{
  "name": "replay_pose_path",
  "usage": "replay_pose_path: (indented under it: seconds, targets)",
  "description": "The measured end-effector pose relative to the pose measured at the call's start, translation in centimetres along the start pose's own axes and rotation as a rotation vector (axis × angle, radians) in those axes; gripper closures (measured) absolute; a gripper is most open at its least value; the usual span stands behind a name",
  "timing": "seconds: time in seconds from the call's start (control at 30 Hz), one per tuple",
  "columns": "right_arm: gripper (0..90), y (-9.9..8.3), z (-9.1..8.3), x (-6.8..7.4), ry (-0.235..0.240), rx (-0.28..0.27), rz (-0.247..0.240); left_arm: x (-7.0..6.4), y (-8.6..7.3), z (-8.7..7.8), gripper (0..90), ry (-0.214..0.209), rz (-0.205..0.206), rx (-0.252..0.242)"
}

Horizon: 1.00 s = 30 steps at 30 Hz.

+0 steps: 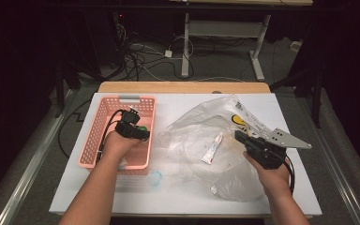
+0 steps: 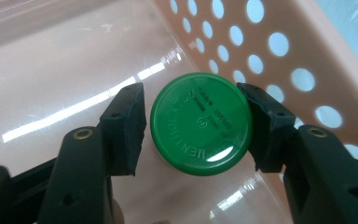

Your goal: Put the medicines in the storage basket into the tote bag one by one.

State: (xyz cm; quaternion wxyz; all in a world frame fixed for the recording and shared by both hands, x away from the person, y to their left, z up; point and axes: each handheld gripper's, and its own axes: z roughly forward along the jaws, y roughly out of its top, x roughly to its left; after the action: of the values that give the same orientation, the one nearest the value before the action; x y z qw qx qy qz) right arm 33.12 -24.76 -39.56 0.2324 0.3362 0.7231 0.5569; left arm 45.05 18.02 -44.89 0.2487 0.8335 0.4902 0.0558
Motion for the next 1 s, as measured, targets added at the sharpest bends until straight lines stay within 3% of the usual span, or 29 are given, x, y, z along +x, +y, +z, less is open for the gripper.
replay_pose_path:
  seconds: [0.17,0.5,1.0]
  targets:
    - [90.0,0.0,0.0,0.0,0.001,0.000,-0.002,-0.1,0.0,0.1,48.4,0.000,0.010,0.006]
    - [90.0,0.0,0.1,0.0,0.001,0.001,-0.001,-0.3,0.0,0.1,49.3,0.014,0.012,0.006]
    - [90.0,0.1,0.0,0.0,0.003,-0.004,-0.006,-0.9,-0.5,-2.5,49.4,0.015,0.006,-0.074]
